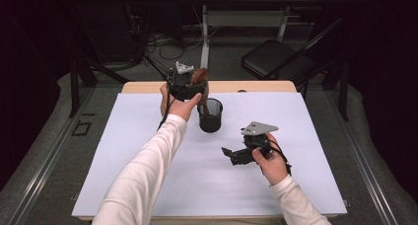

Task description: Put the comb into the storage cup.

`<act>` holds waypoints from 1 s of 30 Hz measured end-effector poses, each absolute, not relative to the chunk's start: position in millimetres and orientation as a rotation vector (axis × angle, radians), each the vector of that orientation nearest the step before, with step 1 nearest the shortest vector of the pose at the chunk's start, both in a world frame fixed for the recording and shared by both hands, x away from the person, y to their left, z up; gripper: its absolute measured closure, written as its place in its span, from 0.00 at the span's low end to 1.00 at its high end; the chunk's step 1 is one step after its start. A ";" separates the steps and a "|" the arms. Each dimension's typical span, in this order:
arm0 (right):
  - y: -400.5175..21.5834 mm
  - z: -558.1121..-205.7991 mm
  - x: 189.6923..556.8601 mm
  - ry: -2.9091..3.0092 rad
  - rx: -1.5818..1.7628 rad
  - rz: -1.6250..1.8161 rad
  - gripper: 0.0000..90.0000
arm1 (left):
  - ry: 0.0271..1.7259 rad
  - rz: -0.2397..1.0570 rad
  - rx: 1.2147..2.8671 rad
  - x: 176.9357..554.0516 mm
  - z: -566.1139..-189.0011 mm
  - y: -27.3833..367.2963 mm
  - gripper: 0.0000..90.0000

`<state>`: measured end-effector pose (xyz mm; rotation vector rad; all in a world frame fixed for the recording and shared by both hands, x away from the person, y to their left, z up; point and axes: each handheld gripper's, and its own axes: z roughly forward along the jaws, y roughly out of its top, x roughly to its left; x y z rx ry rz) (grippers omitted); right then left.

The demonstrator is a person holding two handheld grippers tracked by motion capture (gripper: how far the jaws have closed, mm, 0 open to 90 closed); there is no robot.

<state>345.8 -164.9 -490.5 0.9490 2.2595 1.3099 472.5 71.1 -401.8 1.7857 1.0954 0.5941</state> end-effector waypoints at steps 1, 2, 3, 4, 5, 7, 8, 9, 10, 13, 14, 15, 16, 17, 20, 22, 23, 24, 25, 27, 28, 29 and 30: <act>-164.9 -490.5 345.9 2.260 0.949 1.310 0.02 | 1.093 0.598 1.786 472.6 -402.0 70.6 0.55; -164.9 -490.5 345.9 2.260 0.949 1.310 0.02 | 1.093 0.602 1.787 472.5 -401.9 70.1 0.55; -165.1 -490.5 346.0 2.259 0.949 1.310 0.02 | 1.090 0.609 1.786 472.5 -402.2 69.3 0.55; -165.4 -490.5 346.1 2.257 0.948 1.311 0.02 | 1.089 0.610 1.788 472.5 -402.2 69.1 0.55; -165.5 -490.3 346.1 2.257 0.952 1.310 0.02 | 1.088 0.611 1.792 472.4 -401.9 69.0 0.55; -165.9 -490.2 346.2 2.256 0.953 1.311 0.02 | 1.084 0.614 1.794 472.3 -402.0 68.9 0.55; -165.9 -490.3 346.2 2.257 0.953 1.310 0.02 | 1.081 0.617 1.796 472.2 -402.0 68.9 0.55; -165.8 -490.4 346.2 2.257 0.952 1.308 0.02 | 1.078 0.618 1.798 472.1 -402.0 68.8 0.55; -165.7 -490.4 346.2 2.258 0.952 1.306 0.02 | 1.078 0.618 1.798 471.7 -402.0 68.4 0.55; -165.2 -491.0 346.4 2.258 0.948 1.307 0.02 | 1.061 0.628 1.813 470.5 -401.7 67.3 0.55; -165.1 -491.1 346.4 2.260 0.949 1.306 0.02 | 1.054 0.633 1.818 470.0 -401.7 66.8 0.55; -165.0 -491.0 346.3 2.261 0.948 1.304 0.02 | 1.050 0.638 1.821 469.4 -401.7 66.0 0.55; -164.9 -491.1 346.3 2.262 0.948 1.303 0.02 | 1.041 0.640 1.825 468.8 -401.8 65.3 0.55; -164.8 -491.1 346.3 2.262 0.950 1.303 0.02 | 1.034 0.645 1.833 468.3 -401.7 64.9 0.55; -164.8 -491.3 346.3 2.262 0.951 1.302 0.02 | 1.014 0.657 1.844 466.8 -401.9 63.0 0.55; -164.8 -491.3 346.4 2.264 0.948 1.302 0.02 | 1.002 0.666 1.852 465.7 -402.1 61.3 0.55; -164.7 -491.4 346.4 2.264 0.949 1.301 0.02 | 0.998 0.669 1.853 465.1 -402.2 60.2 0.55; -164.7 -491.5 346.5 2.265 0.949 1.300 0.02 | 0.990 0.673 1.859 464.4 -402.2 59.6 0.55; -164.6 -491.6 346.5 2.264 0.950 1.299 0.02 | 0.983 0.676 1.865 463.7 -402.3 58.8 0.55; -164.8 -491.5 346.5 2.262 0.951 1.300 0.02 | 0.970 0.687 1.872 462.2 -402.7 57.3 0.55; -164.8 -491.5 346.5 2.262 0.951 1.302 0.02 | 0.962 0.691 1.875 461.4 -402.9 56.5 0.55; -164.8 -491.5 346.5 2.263 0.950 1.300 0.02 | 0.954 0.697 1.882 460.5 -403.1 55.9 0.55; -164.8 -491.5 346.5 2.263 0.950 1.298 0.02 | 0.949 0.701 1.882 459.6 -403.4 54.8 0.55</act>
